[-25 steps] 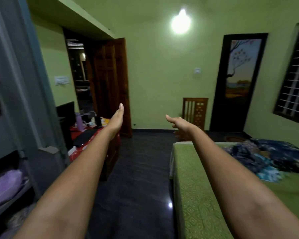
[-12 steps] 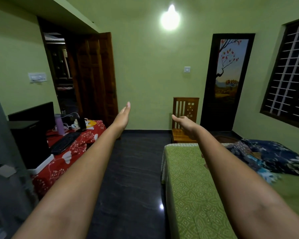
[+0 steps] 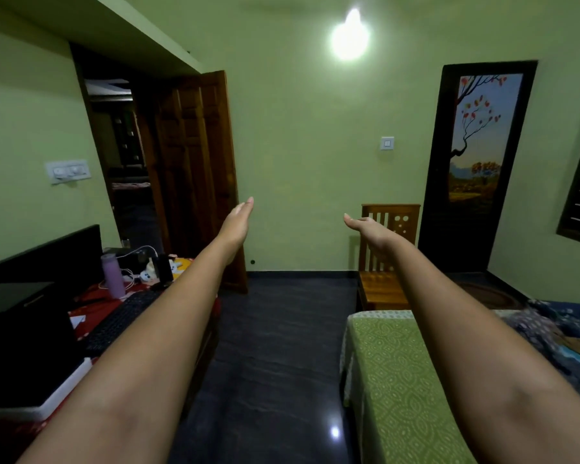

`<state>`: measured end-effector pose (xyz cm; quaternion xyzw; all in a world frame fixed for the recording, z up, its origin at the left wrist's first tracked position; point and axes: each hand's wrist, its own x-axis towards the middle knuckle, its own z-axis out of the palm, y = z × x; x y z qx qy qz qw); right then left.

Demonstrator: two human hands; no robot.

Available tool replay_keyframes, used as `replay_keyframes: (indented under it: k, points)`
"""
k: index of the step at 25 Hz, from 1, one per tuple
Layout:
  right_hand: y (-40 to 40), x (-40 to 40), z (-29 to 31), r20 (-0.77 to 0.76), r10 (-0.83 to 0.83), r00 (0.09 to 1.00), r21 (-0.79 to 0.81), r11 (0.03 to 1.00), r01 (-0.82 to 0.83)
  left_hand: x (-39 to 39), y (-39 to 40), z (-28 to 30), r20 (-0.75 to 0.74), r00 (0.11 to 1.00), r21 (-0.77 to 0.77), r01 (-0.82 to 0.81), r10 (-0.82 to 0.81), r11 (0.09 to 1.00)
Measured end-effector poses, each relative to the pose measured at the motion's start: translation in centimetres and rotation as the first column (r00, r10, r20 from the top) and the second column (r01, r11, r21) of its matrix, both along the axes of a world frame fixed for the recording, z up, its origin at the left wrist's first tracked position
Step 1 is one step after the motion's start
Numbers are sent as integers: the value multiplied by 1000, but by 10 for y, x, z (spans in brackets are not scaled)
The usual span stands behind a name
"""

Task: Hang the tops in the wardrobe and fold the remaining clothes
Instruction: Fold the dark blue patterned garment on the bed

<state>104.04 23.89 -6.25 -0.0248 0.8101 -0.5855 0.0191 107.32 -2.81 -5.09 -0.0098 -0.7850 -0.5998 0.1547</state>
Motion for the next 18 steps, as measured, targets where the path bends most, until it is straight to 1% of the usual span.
replay_keyframes:
  k: [1, 4, 9, 11, 13, 14, 16, 18]
  points:
    - [-5, -19, -6, 25, 0, 1000, 5, 1000, 0, -18, -6, -6, 18, 1000, -4, -2, 2, 1000]
    - [-15, -81, -16, 36, -25, 999, -8, 1000, 25, -77, -23, -19, 38, 999, -12, -12, 12, 1000]
    - [-29, -213, -22, 0, -24, 1000, -20, 1000, 24, -203, -38, -26, 9, 1000, 10, -30, 29, 1000]
    - [-30, -280, -22, 15, -24, 1000, -13, 1000, 24, -268, -35, -26, 8, 1000, -4, -20, 20, 1000]
    - [-30, -324, -12, 27, -19, 999, -6, 1000, 19, -309, -33, -16, 18, 1000, -27, 4, -4, 1000]
    - [-30, -354, -2, 8, -19, 1000, -19, 1000, 20, -339, -30, -7, 2, 1000, -25, 7, -7, 1000]
    - [-28, -417, 17, -44, -31, 999, -52, 998, 29, -402, -25, 10, -46, 999, 11, -2, 3, 1000]
    - [-26, -463, 22, -46, -23, 999, -32, 999, 21, -453, -14, 15, -51, 999, 34, 16, -14, 999]
